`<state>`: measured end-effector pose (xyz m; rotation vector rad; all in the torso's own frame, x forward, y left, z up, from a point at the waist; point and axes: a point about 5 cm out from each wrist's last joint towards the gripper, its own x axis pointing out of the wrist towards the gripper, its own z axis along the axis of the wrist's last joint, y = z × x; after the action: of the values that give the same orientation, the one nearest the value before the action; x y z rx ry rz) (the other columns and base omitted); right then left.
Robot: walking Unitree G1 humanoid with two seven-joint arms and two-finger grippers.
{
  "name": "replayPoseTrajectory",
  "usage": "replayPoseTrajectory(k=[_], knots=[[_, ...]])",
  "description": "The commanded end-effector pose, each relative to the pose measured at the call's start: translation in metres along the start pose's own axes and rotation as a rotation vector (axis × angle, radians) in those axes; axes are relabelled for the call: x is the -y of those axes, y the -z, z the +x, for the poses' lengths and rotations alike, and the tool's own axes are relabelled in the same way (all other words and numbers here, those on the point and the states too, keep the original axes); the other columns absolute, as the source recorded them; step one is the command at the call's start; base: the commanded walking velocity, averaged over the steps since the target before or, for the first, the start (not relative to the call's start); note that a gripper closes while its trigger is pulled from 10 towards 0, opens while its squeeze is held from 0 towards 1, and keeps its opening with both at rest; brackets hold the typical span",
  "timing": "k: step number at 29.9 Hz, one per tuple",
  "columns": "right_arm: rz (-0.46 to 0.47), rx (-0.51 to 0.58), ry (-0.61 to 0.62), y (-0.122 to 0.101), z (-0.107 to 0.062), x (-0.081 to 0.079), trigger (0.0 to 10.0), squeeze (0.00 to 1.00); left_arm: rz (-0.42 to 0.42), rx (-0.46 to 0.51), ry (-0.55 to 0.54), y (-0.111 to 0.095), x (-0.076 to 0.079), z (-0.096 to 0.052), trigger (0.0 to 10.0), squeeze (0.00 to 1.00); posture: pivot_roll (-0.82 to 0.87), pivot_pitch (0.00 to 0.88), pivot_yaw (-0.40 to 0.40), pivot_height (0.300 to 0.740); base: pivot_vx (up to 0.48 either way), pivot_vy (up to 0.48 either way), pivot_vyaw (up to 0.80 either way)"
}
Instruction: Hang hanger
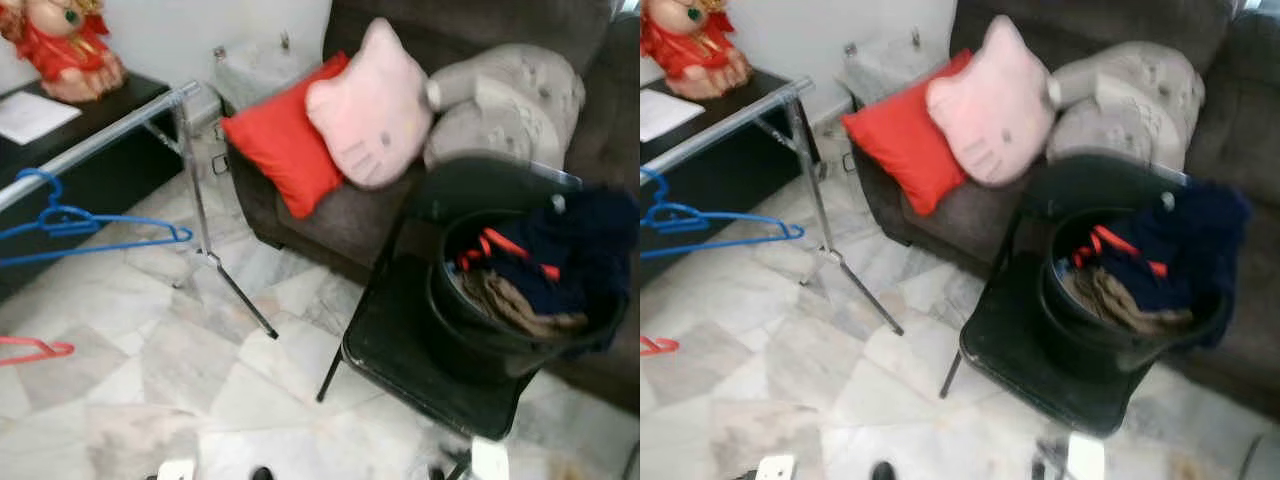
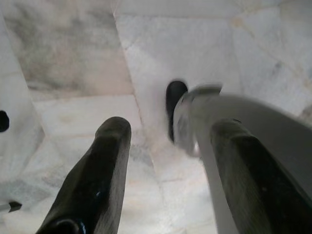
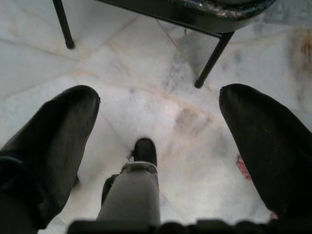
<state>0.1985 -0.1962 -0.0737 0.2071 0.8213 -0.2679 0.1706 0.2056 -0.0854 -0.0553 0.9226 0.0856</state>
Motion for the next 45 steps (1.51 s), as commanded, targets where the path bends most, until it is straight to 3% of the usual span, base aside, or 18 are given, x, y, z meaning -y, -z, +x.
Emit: replayPoseTrajectory(k=[1, 9, 19, 22, 25, 28, 33, 38, 45], knots=[[0.021, -0.046, 0.013, 0.015, -0.003, 0.001, 10.0, 0.00, -0.003, -0.029, -0.003, 0.006, -0.001, -0.001, 10.0, 0.00, -0.06, 0.181, -0.043, 0.740, 0.000, 0.000, 0.00], [0.068, 0.070, 0.005, -0.007, 0.000, -0.006, 10.0, 0.00, -0.002, -0.025, -0.004, 0.005, -0.001, -0.001, 10.0, 0.00, -0.06, 0.181, -0.047, 0.740, 0.000, 0.000, 0.00], [-0.118, 0.423, -0.110, -0.060, -0.004, -0.027, 10.0, 0.00, -0.001, -0.023, -0.003, 0.006, -0.001, -0.001, 10.0, 0.00, -0.09, 0.176, -0.064, 0.740, 0.000, 0.000, 0.00], [-0.144, 0.571, -0.128, -0.078, -0.013, -0.029, 10.0, 0.00, 0.000, -0.024, -0.004, 0.006, -0.001, -0.001, 10.0, 0.00, -0.10, 0.174, -0.068, 0.740, 0.000, 0.000, 0.00], [-0.155, 0.752, -0.137, -0.100, -0.040, -0.029, 10.0, 0.00, 0.000, -0.025, -0.003, 0.006, 0.000, -0.001, 10.0, 0.00, -0.11, 0.170, -0.068, 0.740, 0.000, 0.000, 0.00], [-0.203, 0.854, -0.158, -0.107, -0.067, -0.032, 10.0, 0.00, 0.003, -0.024, -0.002, 0.005, 0.000, -0.001, 10.0, 0.00, -0.12, 0.167, -0.065, 0.740, 0.000, 0.000, 0.00], [-0.207, 0.916, -0.151, -0.117, -0.078, -0.035, 10.0, 0.00, 0.007, -0.023, -0.002, 0.003, -0.001, 0.000, 10.0, 0.00, -0.12, 0.161, -0.057, 0.740, 0.000, 0.000, 0.00], [-0.095, 0.969, -0.101, -0.155, -0.087, -0.042, 10.0, 0.00, 0.002, -0.021, -0.008, 0.002, -0.007, -0.001, 10.0, 0.00, -0.12, 0.155, -0.055, 0.740, 0.000, 0.000, 0.00], [0.034, 0.928, -0.003, -0.182, -0.074, -0.037, 10.0, 0.00, -0.002, -0.038, -0.016, 0.005, -0.012, -0.002, 10.0, 0.00, -0.11, 0.148, -0.051, 0.740, 0.000, 0.000, 0.00]])
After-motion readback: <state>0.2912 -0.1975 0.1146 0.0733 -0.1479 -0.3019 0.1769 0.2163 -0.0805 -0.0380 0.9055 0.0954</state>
